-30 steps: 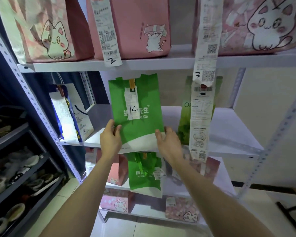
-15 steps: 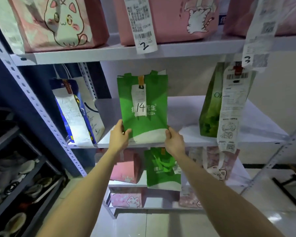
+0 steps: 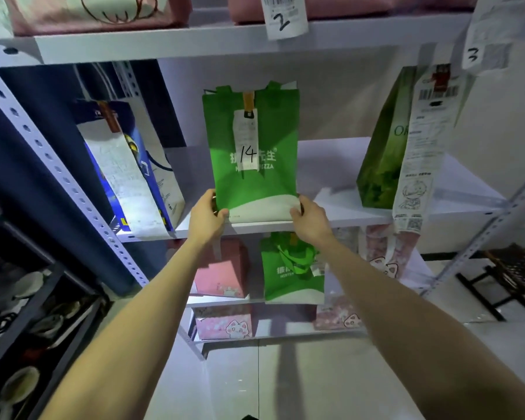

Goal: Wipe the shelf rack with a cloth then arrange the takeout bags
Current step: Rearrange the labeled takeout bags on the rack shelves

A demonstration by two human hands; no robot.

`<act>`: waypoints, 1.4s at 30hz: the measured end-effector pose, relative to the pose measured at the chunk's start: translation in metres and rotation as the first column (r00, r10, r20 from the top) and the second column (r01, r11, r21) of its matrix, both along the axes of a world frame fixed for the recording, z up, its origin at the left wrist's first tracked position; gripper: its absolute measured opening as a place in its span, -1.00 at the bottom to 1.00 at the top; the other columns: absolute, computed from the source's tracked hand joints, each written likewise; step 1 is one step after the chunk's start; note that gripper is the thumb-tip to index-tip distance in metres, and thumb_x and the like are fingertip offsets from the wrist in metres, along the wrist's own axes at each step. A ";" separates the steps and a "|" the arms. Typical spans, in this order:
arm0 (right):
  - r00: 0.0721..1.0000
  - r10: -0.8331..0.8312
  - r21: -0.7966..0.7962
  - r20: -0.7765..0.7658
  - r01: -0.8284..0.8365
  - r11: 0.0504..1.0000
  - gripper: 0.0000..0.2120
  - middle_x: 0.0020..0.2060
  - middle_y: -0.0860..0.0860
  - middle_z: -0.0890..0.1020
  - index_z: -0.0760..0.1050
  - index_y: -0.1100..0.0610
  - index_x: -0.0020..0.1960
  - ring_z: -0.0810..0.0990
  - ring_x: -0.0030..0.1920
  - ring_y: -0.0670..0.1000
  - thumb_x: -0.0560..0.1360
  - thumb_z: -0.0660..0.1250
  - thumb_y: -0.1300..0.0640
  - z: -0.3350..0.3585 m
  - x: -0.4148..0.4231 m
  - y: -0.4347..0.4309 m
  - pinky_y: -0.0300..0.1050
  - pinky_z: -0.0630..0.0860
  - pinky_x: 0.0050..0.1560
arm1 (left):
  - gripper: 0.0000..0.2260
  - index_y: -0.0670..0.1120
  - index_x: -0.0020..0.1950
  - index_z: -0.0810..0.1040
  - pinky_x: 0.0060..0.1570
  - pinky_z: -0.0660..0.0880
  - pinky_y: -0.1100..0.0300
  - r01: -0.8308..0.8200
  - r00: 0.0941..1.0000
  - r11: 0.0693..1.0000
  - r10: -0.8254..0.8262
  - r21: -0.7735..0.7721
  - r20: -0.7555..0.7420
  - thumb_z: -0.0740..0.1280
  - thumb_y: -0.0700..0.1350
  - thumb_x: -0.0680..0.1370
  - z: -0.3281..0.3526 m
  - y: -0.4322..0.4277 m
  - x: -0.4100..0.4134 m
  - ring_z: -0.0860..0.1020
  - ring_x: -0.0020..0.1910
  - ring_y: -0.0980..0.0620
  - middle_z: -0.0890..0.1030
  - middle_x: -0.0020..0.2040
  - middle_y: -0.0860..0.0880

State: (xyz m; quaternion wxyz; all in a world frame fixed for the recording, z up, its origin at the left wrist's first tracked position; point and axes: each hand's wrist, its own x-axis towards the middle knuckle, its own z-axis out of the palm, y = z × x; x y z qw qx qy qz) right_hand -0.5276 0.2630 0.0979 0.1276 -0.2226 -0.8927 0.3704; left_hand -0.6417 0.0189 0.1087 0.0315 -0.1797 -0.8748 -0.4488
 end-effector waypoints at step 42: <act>0.808 0.383 -0.143 0.448 -0.358 0.923 -0.63 0.39 0.04 0.64 0.55 0.10 0.46 0.60 0.34 0.09 0.67 0.31 0.11 -0.140 0.116 -0.076 -0.07 0.50 0.36 | -0.71 -0.11 0.43 0.59 0.35 0.58 -0.07 0.319 0.879 0.783 -0.035 -0.534 0.475 0.39 -0.07 0.72 -0.155 -0.113 0.123 0.68 0.26 -0.11 0.66 0.39 -0.11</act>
